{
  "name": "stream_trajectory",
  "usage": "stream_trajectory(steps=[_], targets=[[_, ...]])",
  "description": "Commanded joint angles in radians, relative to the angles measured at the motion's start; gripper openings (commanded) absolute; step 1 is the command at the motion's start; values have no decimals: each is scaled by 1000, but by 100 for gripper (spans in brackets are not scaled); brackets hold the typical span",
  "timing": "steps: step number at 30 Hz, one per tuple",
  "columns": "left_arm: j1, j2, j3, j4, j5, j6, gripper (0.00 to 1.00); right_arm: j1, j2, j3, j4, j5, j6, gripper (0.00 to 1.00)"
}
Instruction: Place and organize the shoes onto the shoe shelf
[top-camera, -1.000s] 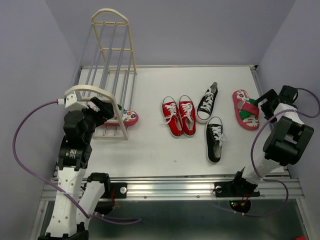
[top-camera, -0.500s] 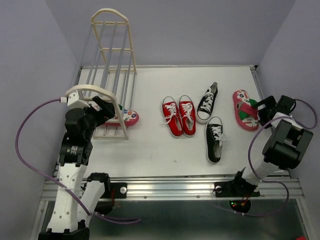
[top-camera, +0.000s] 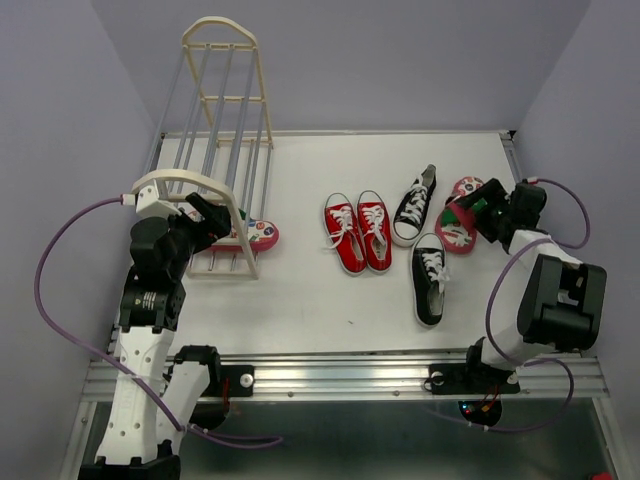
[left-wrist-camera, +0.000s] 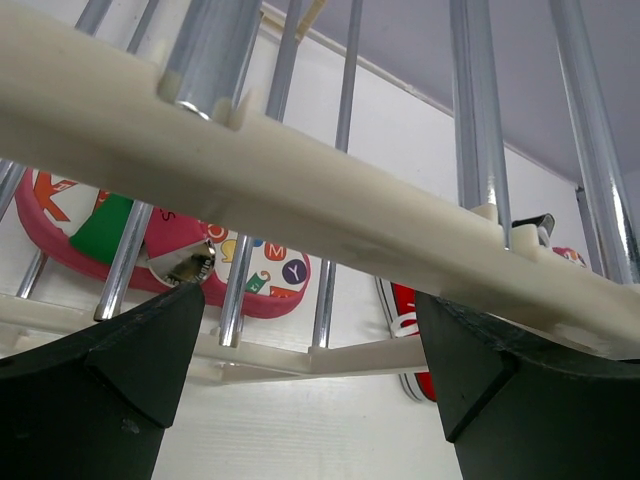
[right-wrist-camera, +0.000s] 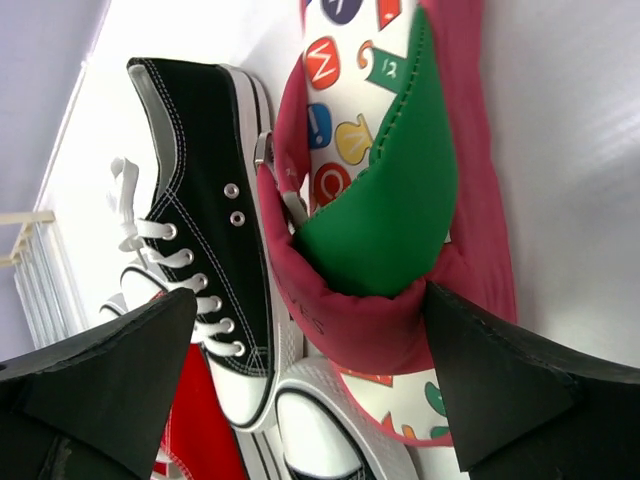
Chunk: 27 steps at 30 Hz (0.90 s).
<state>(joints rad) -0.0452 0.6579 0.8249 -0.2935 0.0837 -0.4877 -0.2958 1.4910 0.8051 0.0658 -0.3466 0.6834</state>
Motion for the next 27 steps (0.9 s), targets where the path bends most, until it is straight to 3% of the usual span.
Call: stream_trajectory(steps=[1, 7, 10, 12, 14, 16, 17, 19, 20, 27], targets=[[4, -18, -10, 57, 30, 5, 99, 105, 83, 29, 86, -84, 13, 100], [4, -20, -9, 48, 18, 5, 99, 204, 117, 149, 31, -74, -138, 100], [4, -29, -12, 44, 13, 6, 99, 204, 53, 273, -244, 122, -381, 100], [4, -35, -15, 42, 11, 6, 99, 204, 20, 346, -329, 271, -593, 100], [2, -35, -17, 42, 8, 8, 99, 204, -23, 379, -409, 304, -767, 100], [4, -29, -13, 42, 2, 6, 99, 204, -32, 426, -434, 261, -986, 100], [4, -21, -12, 42, 2, 8, 99, 204, -19, 452, -495, 138, -1147, 100], [4, -15, -6, 40, 2, 8, 99, 204, 14, 564, -582, 31, -1289, 100], [4, -8, -6, 39, 4, 6, 99, 204, 41, 613, -707, -3, -1382, 100], [4, -10, -9, 36, -7, 8, 99, 204, 340, 853, -1093, 58, -1621, 100]])
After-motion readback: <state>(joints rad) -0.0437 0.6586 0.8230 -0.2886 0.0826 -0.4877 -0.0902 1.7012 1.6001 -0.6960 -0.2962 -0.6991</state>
